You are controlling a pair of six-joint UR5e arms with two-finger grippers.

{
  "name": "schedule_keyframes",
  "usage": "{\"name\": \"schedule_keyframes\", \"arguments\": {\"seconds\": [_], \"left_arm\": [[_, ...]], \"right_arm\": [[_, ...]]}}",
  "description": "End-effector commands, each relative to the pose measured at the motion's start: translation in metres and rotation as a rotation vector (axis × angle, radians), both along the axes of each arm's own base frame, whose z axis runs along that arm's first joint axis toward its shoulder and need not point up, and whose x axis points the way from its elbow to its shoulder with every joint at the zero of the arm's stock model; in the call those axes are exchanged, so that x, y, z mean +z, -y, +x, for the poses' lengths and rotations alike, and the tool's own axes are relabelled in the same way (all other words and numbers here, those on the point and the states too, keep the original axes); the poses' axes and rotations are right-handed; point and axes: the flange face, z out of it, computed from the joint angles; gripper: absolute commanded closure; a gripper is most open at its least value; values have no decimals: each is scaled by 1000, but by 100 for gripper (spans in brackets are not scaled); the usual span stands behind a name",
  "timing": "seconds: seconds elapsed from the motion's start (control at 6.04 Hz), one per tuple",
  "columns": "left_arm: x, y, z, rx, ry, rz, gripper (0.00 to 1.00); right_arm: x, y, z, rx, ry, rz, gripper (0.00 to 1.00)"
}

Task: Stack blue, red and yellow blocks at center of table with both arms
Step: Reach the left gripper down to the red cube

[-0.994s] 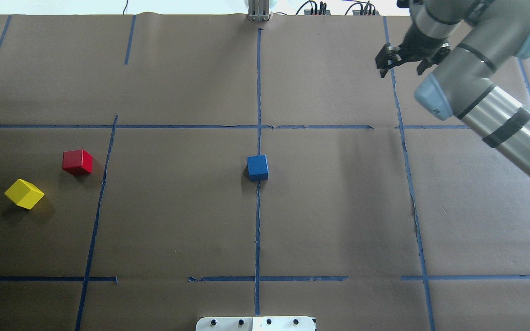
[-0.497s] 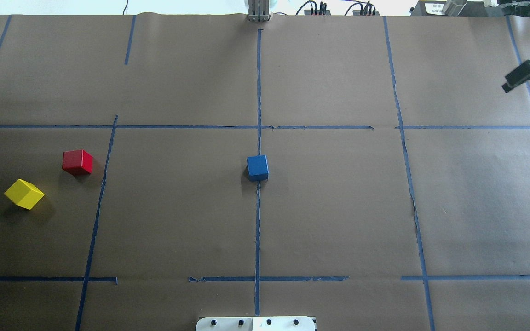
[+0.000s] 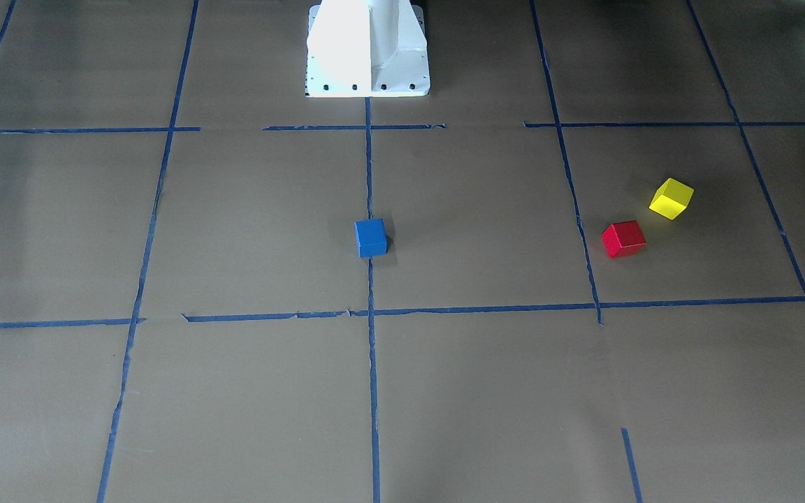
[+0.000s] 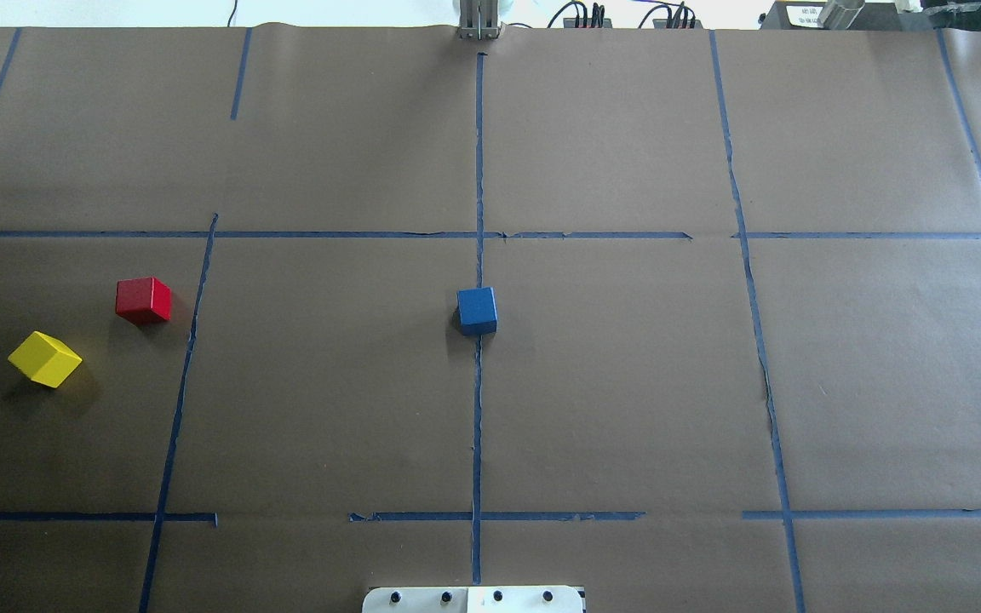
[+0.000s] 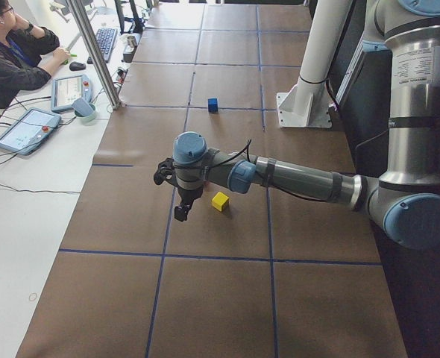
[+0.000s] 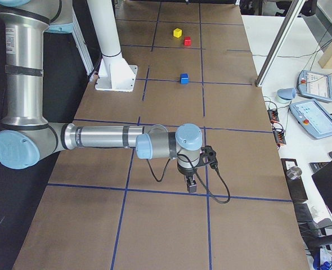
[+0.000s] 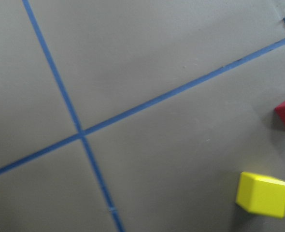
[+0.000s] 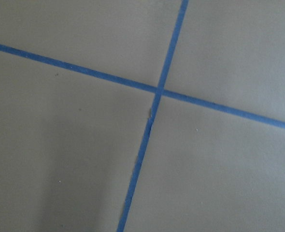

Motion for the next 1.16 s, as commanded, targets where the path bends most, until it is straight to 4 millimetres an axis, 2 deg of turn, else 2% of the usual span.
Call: {"name": "schedule_keyframes", "arguments": {"seconds": [0.0,0.17,0.33,0.5,0.66,0.99], "left_arm": [[-28,-8,97,-172,-44,-151,0],[-39,-15,158,-233,-4,-180,0],[-57,-9,204,-273,-7,-207,0],[-63,-13,231,-282,-19,-259,0],[-61,-15,235,-282,-17,-269,0],[-52,2,257,-275,-2,-284,0]], "right_arm": [[12,-17,11,30,-1,-29,0],[13,-18,11,33,0,-33,0],[14,-18,11,33,0,-33,0],[14,-18,11,32,-2,-32,0],[14,-18,11,32,-2,-32,0],[15,-18,11,32,-2,-34,0]]}}
